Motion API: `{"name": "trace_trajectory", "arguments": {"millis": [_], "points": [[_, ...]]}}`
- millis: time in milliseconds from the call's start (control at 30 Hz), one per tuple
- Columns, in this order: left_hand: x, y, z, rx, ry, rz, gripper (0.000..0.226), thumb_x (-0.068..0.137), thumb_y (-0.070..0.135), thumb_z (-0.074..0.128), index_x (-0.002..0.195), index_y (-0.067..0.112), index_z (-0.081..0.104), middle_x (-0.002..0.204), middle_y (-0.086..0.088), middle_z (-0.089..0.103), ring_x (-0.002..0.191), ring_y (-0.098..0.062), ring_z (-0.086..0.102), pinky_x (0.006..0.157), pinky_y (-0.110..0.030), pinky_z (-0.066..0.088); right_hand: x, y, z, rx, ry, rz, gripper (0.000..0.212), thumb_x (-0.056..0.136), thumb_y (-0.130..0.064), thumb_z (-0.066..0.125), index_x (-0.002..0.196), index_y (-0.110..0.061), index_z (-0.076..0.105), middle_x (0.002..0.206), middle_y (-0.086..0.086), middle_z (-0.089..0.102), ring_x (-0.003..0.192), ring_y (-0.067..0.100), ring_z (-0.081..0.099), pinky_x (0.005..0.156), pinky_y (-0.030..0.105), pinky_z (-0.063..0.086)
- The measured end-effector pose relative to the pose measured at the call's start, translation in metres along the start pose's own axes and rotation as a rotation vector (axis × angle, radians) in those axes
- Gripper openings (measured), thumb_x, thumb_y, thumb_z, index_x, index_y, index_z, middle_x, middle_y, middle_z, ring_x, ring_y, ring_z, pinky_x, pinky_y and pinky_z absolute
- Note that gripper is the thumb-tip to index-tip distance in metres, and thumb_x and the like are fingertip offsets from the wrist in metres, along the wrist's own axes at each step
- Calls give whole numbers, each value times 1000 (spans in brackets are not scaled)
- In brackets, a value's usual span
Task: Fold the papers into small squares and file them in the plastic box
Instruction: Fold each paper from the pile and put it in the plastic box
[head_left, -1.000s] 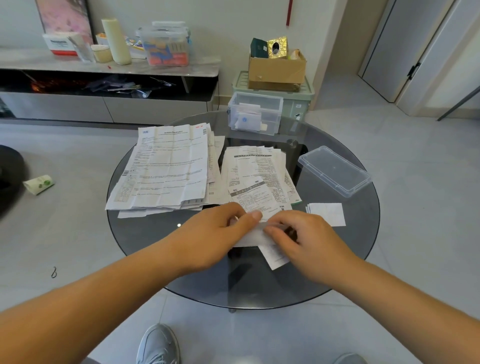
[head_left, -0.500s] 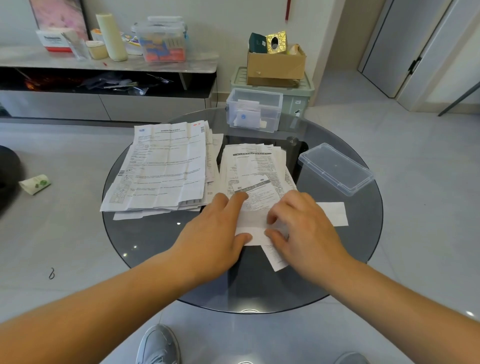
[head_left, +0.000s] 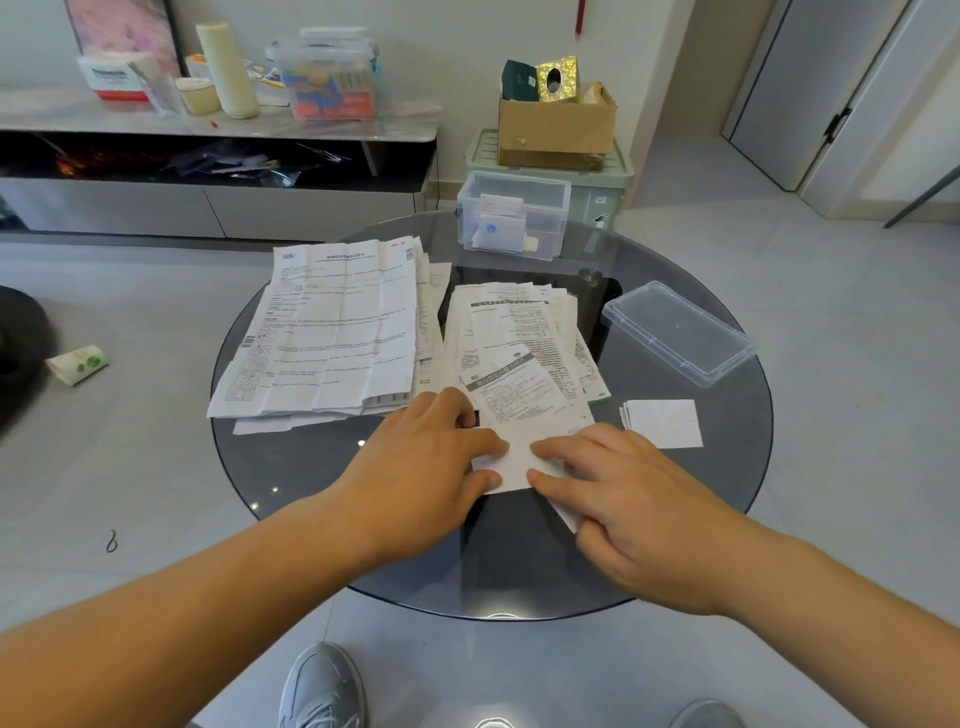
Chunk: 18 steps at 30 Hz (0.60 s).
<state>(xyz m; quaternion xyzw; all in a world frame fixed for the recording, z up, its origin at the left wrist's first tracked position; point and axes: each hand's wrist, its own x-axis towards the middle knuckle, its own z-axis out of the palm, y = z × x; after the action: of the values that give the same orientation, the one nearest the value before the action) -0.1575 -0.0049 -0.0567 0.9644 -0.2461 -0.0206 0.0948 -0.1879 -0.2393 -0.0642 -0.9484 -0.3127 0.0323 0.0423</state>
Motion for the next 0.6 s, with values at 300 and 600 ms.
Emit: {"name": "trace_trajectory", "arguments": {"millis": [300, 600], "points": [[2, 6, -9, -153, -36, -66, 54, 93, 50, 59, 141, 34, 43, 131, 8, 46, 119, -12, 46, 102, -30, 44, -5, -4, -4, 176, 78, 108, 49, 92, -55, 29, 116, -31, 64, 138, -15, 54, 125, 7, 44, 105, 29, 40], [22, 13, -19, -367, -95, -245, 17, 91, 37, 66, 93, 21, 62, 79, 12, 56, 70, -5, 52, 58, -20, 36, 1, -9, -8, 187, 16, 132, 69, 83, -79, 23, 134, -44, 54, 142, -22, 39, 132, 3, 27, 109, 24, 28]]}}
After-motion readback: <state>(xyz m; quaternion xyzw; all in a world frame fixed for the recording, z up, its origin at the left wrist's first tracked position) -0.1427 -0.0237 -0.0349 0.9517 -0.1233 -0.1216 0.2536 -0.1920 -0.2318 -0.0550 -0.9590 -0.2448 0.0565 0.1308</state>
